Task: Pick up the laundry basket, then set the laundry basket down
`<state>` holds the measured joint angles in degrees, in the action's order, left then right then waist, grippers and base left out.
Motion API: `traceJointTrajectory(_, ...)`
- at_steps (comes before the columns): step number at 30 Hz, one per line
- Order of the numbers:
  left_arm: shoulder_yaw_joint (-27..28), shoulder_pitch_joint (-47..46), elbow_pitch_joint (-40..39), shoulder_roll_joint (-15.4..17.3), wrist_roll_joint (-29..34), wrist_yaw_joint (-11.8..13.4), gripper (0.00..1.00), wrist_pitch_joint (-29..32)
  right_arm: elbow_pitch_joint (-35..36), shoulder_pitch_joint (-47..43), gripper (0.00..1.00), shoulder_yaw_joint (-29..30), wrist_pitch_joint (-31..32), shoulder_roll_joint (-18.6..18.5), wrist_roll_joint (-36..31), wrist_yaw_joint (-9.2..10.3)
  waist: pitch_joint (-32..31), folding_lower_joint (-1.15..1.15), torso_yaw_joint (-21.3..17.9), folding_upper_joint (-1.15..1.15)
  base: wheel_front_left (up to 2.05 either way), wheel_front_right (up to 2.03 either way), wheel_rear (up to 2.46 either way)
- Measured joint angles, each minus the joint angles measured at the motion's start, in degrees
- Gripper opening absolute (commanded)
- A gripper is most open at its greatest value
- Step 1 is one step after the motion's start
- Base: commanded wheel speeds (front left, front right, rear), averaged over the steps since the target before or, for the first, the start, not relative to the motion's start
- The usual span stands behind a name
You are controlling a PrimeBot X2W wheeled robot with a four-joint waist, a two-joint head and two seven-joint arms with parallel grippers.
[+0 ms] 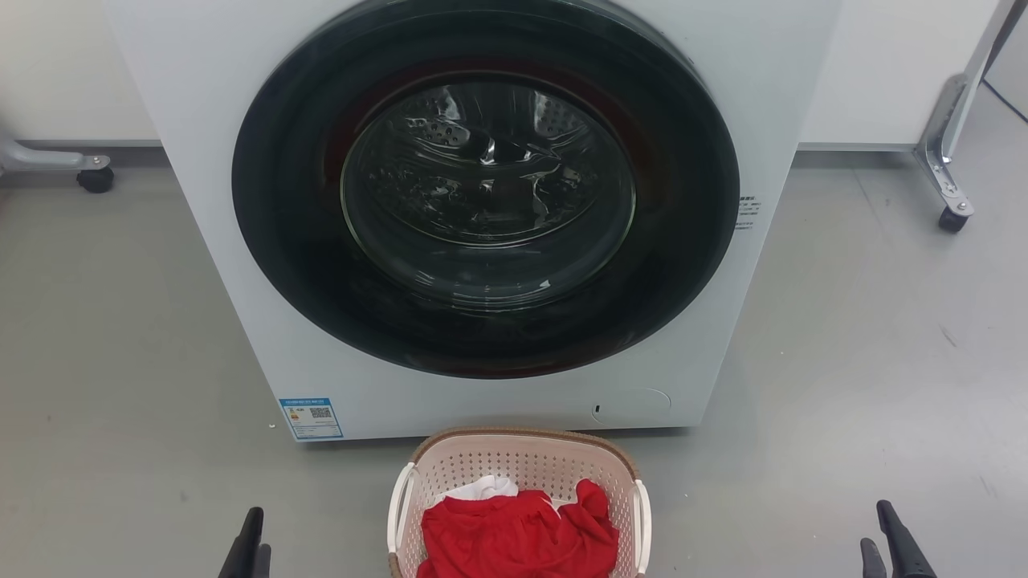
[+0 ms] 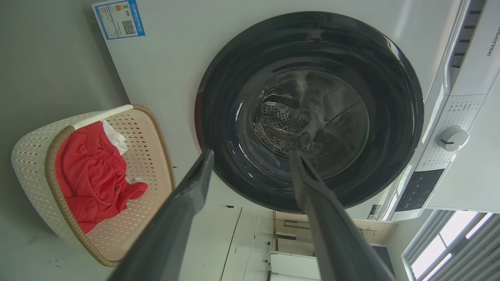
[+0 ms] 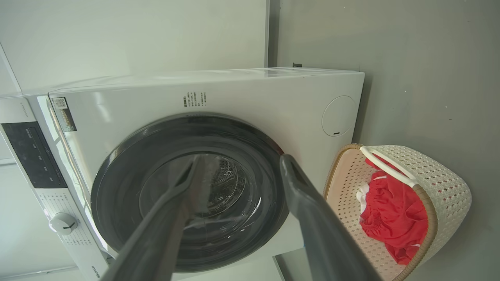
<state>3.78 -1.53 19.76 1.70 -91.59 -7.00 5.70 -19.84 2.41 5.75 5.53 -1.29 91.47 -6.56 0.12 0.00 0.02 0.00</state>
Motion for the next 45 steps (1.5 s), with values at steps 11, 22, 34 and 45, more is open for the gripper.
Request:
traceJointTrajectory(11, -2.1, 0.0, -1.2, 0.0, 3.3, 1.0, 1.0, -2.3, 0.2, 0.0, 1.0, -2.7, -2.2, 0.0, -2.6, 0.64, -0.1, 0.0, 0.1, 0.0, 0.0, 0.0, 0.0)
traceJointTrajectory(22, -4.1, 0.0, -2.7, 0.1, 12.1, 3.1, 1.0, -4.7, 1.1, 0.1, 1.0, -6.6, -4.6, -0.1, -12.2, 3.14, -0.2, 0.0, 0.3, 0.0, 0.0, 0.0, 0.0)
traceJointTrajectory(34, -7.6, 0.0, -4.5, 0.7, 24.2, 5.0, 1.0, -6.9, 1.8, 0.3, 1.0, -11.0, -6.7, -0.4, -22.9, 4.66, -0.2, 0.0, 0.5, 0.0, 0.0, 0.0, 0.0)
traceJointTrajectory(45, -11.8, 0.0, -5.5, 2.1, 37.8, 6.7, 1.0, -9.3, 1.8, 0.4, 1.0, -15.7, -9.2, -1.3, -33.7, 6.27, -0.1, 0.0, 0.7, 0.0, 0.0, 0.0, 0.0)
